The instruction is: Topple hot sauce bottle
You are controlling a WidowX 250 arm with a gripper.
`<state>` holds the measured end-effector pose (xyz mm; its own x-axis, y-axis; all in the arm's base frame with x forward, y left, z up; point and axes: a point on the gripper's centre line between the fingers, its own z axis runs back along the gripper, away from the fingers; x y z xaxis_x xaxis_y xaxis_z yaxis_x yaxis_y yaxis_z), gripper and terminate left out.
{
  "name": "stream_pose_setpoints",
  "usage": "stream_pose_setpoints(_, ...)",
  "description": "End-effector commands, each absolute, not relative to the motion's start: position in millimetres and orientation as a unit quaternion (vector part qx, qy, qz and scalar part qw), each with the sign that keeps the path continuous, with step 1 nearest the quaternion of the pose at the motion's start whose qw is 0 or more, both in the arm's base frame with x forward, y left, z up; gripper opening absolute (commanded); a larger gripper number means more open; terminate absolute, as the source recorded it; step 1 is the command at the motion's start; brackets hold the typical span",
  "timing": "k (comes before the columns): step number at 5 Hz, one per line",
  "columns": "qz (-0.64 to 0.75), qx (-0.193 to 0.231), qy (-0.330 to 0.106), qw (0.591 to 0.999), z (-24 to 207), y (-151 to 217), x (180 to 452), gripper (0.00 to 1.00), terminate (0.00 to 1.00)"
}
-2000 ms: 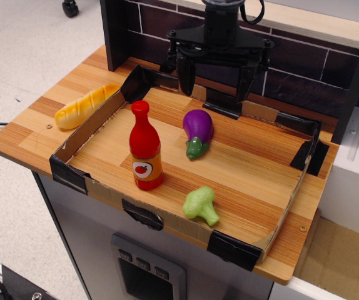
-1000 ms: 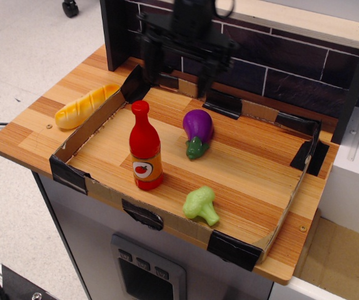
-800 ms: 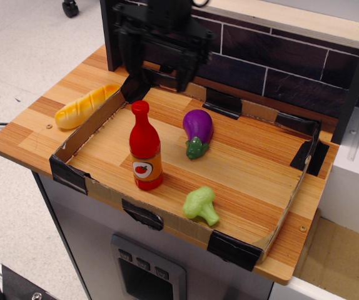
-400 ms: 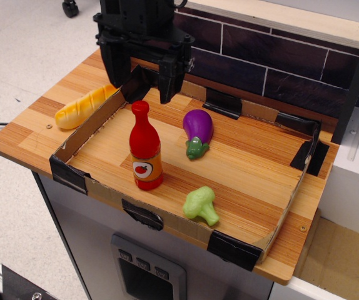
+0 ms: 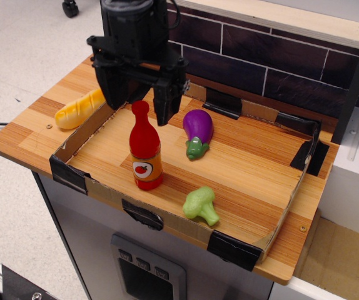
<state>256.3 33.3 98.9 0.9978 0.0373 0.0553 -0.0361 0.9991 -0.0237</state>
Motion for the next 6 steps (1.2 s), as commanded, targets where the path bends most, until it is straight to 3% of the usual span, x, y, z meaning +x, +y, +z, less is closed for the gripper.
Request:
stream_pose_setpoints(1, 0.011, -0.013, -0.064, 0.998, 99, 31, 261, 0.0, 0.0)
stream_pose_setpoints(3, 0.025, -0.02, -0.06, 0.998, 100, 30, 267, 0.0, 0.0)
stream_pose_setpoints(4, 0.058, -0.01, -0.032, 0.998, 103, 33, 267, 0.0, 0.0)
stream_pose_setpoints(6, 0.158, 0.031, 0.073, 0.984, 112, 50, 272, 0.0, 0.0)
